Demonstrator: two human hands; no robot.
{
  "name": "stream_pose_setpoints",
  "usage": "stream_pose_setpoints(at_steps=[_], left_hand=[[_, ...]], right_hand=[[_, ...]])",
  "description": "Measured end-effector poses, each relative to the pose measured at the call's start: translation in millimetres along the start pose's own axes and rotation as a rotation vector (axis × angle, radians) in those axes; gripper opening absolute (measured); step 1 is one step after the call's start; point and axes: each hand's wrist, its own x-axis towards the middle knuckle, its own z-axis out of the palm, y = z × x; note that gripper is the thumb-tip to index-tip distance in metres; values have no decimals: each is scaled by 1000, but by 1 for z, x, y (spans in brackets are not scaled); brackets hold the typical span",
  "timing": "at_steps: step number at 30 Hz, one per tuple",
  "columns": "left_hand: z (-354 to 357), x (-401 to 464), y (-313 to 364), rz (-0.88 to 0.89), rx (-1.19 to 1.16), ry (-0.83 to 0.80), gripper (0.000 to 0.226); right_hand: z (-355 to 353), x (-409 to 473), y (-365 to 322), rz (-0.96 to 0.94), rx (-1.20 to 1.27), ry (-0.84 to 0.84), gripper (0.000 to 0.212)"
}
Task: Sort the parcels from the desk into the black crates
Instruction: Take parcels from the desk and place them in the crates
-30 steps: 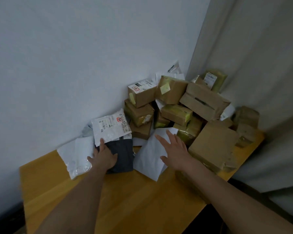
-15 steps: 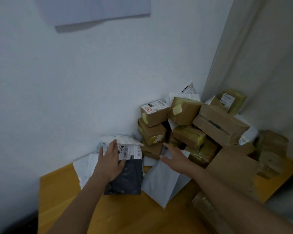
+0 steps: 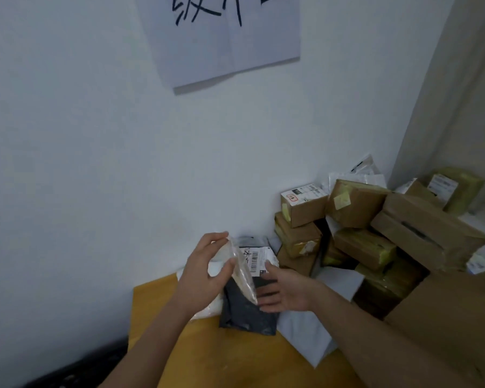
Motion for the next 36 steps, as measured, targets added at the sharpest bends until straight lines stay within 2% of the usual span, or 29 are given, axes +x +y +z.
stream_pose_setpoints(at_steps=[5, 9, 14, 16, 19, 21, 24, 28, 32, 36], left_hand=[[1, 3, 22, -312, -366, 225, 31], [8, 9, 16, -555, -568, 286, 33], [13, 18, 21, -773, -821, 384, 29], [14, 22, 25, -830, -895, 400, 29], [12, 25, 28, -905, -964, 395, 21], [10, 26, 26, -916, -963, 390, 21], [6, 26, 15, -940, -964, 342, 39], [6, 17, 9, -1021, -880, 85, 63], [10, 6, 4, -1032, -951, 28, 32], [11, 2, 2, -982, -943, 57, 28]], right_hand=[[23, -5, 3, 9, -24, -114, 65], [21, -14, -4, -56, 15, -96, 41], [4, -19, -10, -136, -165, -24, 56], [-3, -22, -8, -129, -199, -38, 56], [-8, -26, -5, -156, -154, -167, 43], [-8, -28, -6, -217, -31, -188, 43], [-6, -30, -15, -335, 29, -85, 41], [-4, -37, -25, -459, -46, 50, 33], [2, -46, -31, -519, -20, 62, 22], [6, -51, -30, -551, -17, 48, 23]])
